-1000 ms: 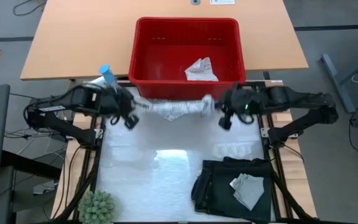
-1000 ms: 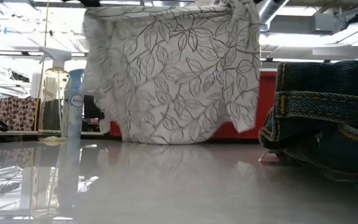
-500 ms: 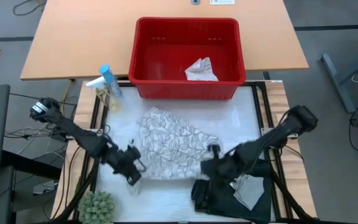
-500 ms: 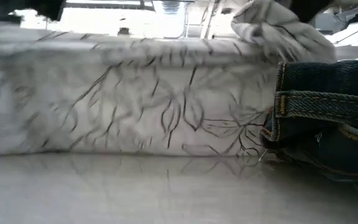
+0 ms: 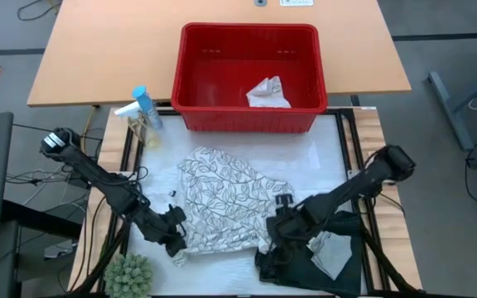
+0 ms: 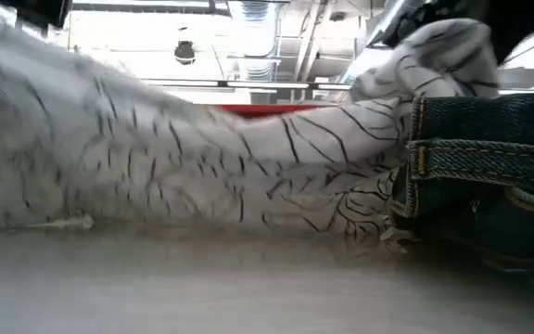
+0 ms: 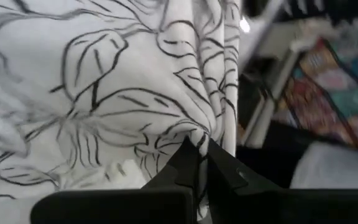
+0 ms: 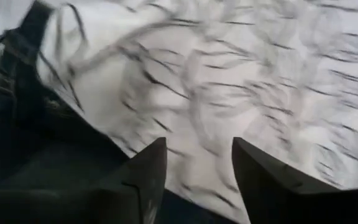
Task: Fold Laundry from Bin
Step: Fold the white from the red laundry bin
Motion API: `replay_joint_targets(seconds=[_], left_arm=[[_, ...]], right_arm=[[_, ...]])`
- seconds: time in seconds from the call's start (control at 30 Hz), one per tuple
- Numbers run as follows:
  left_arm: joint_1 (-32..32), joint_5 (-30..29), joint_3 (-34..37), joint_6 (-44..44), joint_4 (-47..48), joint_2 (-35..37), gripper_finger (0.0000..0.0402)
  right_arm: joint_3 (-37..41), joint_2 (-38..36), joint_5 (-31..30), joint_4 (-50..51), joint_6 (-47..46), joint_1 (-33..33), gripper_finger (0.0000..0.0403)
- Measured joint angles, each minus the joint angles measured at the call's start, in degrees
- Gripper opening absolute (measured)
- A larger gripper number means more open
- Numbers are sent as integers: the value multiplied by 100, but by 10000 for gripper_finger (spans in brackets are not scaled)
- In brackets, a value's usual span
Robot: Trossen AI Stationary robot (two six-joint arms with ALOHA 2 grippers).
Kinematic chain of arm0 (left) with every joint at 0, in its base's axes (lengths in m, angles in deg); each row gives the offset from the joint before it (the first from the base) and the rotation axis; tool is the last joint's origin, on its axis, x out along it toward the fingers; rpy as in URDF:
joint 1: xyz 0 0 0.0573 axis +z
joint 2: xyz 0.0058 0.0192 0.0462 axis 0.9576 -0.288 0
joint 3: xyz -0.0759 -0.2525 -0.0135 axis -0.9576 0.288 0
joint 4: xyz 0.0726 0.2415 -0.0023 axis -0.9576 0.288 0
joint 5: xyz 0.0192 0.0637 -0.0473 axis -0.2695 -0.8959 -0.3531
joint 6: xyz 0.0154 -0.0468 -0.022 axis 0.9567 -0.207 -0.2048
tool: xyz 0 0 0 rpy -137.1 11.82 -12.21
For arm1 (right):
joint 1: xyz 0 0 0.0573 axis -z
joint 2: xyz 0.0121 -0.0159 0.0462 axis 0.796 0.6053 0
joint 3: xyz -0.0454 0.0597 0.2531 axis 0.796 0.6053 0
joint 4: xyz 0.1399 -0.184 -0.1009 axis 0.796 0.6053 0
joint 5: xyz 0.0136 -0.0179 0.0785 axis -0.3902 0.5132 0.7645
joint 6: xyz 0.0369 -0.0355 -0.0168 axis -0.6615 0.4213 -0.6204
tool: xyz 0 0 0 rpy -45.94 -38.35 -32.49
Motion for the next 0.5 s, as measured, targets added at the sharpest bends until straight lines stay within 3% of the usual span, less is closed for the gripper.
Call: replay_joint_targets(seconds=[0.1, 0.23, 0.5], left_arm=[[-58, 452, -134, 277, 0, 4, 0], [-88, 778, -148, 394, 19, 4, 0], [-69, -713, -150, 1074, 781, 2, 1]], right_arm=[[-6, -377, -61, 248, -301, 162, 223], [-6, -750, -666, 735, -822, 399, 223], [-6, -639, -851, -85, -777, 1028, 222]])
